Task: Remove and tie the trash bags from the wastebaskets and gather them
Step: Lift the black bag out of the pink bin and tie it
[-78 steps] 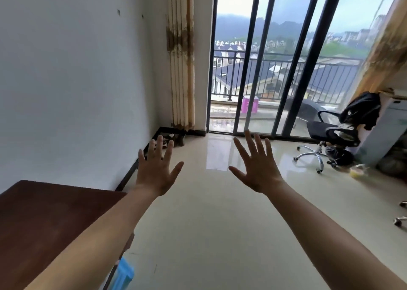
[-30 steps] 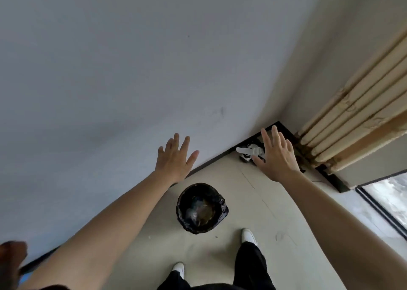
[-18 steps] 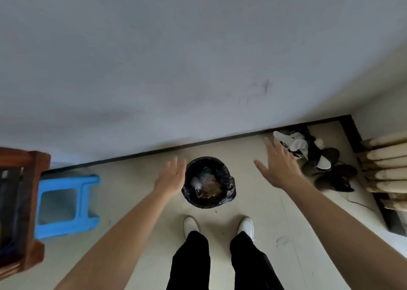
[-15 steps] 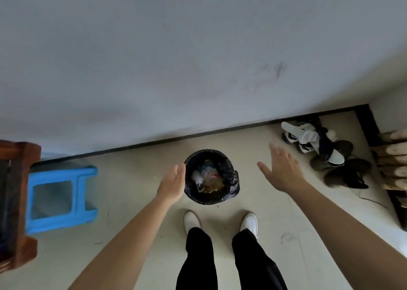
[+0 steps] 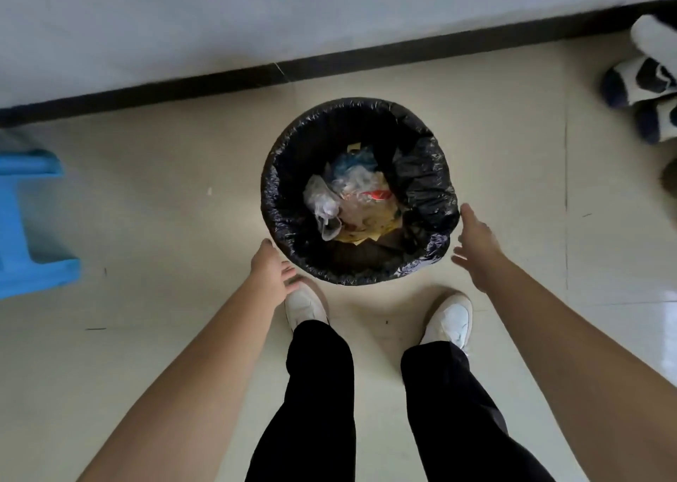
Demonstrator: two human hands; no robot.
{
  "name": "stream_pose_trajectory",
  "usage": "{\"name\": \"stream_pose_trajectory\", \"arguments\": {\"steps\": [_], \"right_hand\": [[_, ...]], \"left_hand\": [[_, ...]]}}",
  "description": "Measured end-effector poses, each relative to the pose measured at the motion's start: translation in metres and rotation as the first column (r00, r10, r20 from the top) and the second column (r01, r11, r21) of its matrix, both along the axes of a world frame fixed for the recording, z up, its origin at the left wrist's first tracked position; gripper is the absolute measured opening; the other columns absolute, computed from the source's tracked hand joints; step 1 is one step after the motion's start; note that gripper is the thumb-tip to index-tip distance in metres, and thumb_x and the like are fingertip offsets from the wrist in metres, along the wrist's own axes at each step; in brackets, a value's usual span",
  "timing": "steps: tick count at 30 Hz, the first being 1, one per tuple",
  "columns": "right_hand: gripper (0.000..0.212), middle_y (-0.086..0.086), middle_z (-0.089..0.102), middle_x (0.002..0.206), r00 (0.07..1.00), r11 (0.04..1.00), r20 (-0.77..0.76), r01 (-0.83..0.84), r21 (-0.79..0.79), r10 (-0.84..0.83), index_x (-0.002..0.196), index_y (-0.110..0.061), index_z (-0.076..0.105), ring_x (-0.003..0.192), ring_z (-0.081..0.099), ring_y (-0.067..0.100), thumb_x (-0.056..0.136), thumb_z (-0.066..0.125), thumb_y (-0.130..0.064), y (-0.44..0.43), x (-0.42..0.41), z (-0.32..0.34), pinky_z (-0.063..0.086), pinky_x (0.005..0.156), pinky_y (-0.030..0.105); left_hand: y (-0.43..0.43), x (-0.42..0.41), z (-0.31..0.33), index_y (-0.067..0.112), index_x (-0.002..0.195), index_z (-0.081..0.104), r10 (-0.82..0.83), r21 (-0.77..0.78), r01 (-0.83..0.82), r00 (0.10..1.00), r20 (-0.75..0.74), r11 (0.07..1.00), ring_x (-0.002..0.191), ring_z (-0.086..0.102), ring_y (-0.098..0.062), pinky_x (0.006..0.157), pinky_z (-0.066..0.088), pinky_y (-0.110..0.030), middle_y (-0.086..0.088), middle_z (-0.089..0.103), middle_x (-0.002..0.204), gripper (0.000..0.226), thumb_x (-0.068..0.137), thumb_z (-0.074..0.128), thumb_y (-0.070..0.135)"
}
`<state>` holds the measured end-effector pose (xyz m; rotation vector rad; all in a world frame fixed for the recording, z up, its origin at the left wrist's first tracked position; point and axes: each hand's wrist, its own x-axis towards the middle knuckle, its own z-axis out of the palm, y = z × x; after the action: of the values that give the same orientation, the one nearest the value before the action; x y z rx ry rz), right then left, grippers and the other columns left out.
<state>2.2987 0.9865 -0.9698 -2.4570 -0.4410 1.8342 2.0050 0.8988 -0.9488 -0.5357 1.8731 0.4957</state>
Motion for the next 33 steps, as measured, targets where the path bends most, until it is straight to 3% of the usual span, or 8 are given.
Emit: {"name": "stream_pose_trajectory", "arguments": {"steps": [6, 13, 17, 20, 25, 29, 31, 33], "right_hand": [[0.049, 0.0, 0.072, 0.091, 0.932, 0.952, -0.224, 0.304, 0.045, -0.286, 0.118, -0.009, 0.065, 0.089, 0.072, 0.02, 0.084, 0.073, -0.043, -0.007, 0.007, -0.039, 0.059, 0.086, 0.04], [0.032, 0.003, 0.075, 0.106, 0.921, 0.93, -0.2, 0.358, 0.086, -0.335, 0.112, -0.014, 0.068, 0.09, 0.071, 0.019, 0.086, 0.07, -0.033, 0.01, 0.0, 0.018, 0.057, 0.067, 0.031], [0.029, -0.002, 0.06, 0.082, 0.998, 0.914, 0.064, -0.014, 0.405, -0.013, 0.094, -0.022, 0.065, 0.075, 0.056, 0.017, 0.096, 0.044, -0.043, 0.017, -0.024, 0.07, 0.054, 0.07, 0.046], [0.033, 0.001, 0.054, 0.08, 0.981, 0.811, 0.127, -0.194, 0.551, 0.148, 0.101, -0.01, 0.06, 0.072, 0.048, 0.014, 0.102, 0.039, -0.036, 0.02, -0.047, 0.116, 0.042, 0.065, 0.035], [0.033, 0.016, 0.058, 0.082, 0.972, 0.677, 0.108, -0.223, 0.701, 0.209, 0.095, -0.003, 0.055, 0.073, 0.05, 0.015, 0.101, 0.046, -0.035, 0.029, -0.069, 0.191, 0.046, 0.065, 0.037], [0.043, 0.004, 0.066, 0.095, 0.938, 0.806, 0.126, -0.342, 0.483, 0.322, 0.11, -0.01, 0.057, 0.083, 0.063, 0.015, 0.085, 0.07, -0.042, 0.031, -0.061, 0.191, 0.055, 0.067, 0.034], [0.057, 0.007, 0.071, 0.104, 0.997, 0.98, -0.065, -0.036, 0.195, 0.05, 0.119, -0.009, 0.057, 0.084, 0.071, 0.019, 0.074, 0.081, -0.035, 0.032, -0.053, 0.177, 0.059, 0.063, 0.032], [0.05, 0.004, 0.075, 0.097, 0.973, 0.996, -0.215, 0.074, -0.043, -0.082, 0.115, -0.011, 0.064, 0.075, 0.072, 0.015, 0.074, 0.083, -0.032, 0.03, -0.043, 0.161, 0.057, 0.058, 0.025]], "left_hand": [[0.001, -0.003, -0.038, 0.021, 0.141, 0.054, 0.27, 0.339, -0.458, 0.837, 0.476, 0.822, 0.138, 0.045, -0.039, 0.115, 0.03, -0.057, -0.014, 0.049, 0.15, 0.059, 0.101, 0.032, 0.058], [-0.005, -0.023, 0.002, 0.007, 0.101, 0.066, 0.186, 0.102, -0.172, 0.973, -0.139, 0.98, 0.089, 0.071, -0.03, 0.081, 0.06, -0.047, -0.014, 0.073, 0.101, 0.01, 0.094, 0.065, 0.013], [0.007, -0.018, 0.051, 0.01, 0.078, 0.061, -0.177, 0.181, 0.37, 0.748, -0.64, 0.911, 0.069, 0.056, -0.016, 0.07, 0.05, -0.031, -0.002, 0.059, 0.075, 0.028, 0.096, 0.058, 0.031], [0.028, -0.001, 0.103, 0.015, 0.067, 0.052, -0.309, 0.217, 0.667, 0.576, -0.757, 0.713, 0.068, 0.05, -0.005, 0.067, 0.041, -0.015, -0.01, 0.055, 0.082, 0.033, 0.097, 0.056, 0.027], [0.059, 0.012, 0.183, -0.004, 0.076, 0.052, -0.219, 0.453, 0.631, 0.704, -0.675, 0.63, 0.057, 0.054, -0.014, 0.052, 0.043, -0.021, -0.018, 0.053, 0.067, 0.026, 0.092, 0.059, 0.015], [0.065, 0.002, 0.182, 0.014, 0.084, 0.053, -0.368, 0.371, 0.641, 0.724, -0.584, 0.672, 0.058, 0.051, -0.022, 0.053, 0.045, -0.035, -0.004, 0.054, 0.069, 0.017, 0.089, 0.059, 0.029], [0.058, -0.004, 0.173, 0.017, 0.085, 0.055, -0.461, 0.329, 0.698, 0.686, -0.564, 0.636, 0.06, 0.051, -0.024, 0.057, 0.044, -0.043, -0.003, 0.054, 0.067, 0.02, 0.091, 0.054, 0.035], [0.054, -0.006, 0.164, 0.018, 0.081, 0.055, -0.459, 0.345, 0.684, 0.704, -0.542, 0.642, 0.06, 0.049, -0.025, 0.057, 0.04, -0.042, -0.004, 0.05, 0.065, 0.02, 0.096, 0.052, 0.032]]}}
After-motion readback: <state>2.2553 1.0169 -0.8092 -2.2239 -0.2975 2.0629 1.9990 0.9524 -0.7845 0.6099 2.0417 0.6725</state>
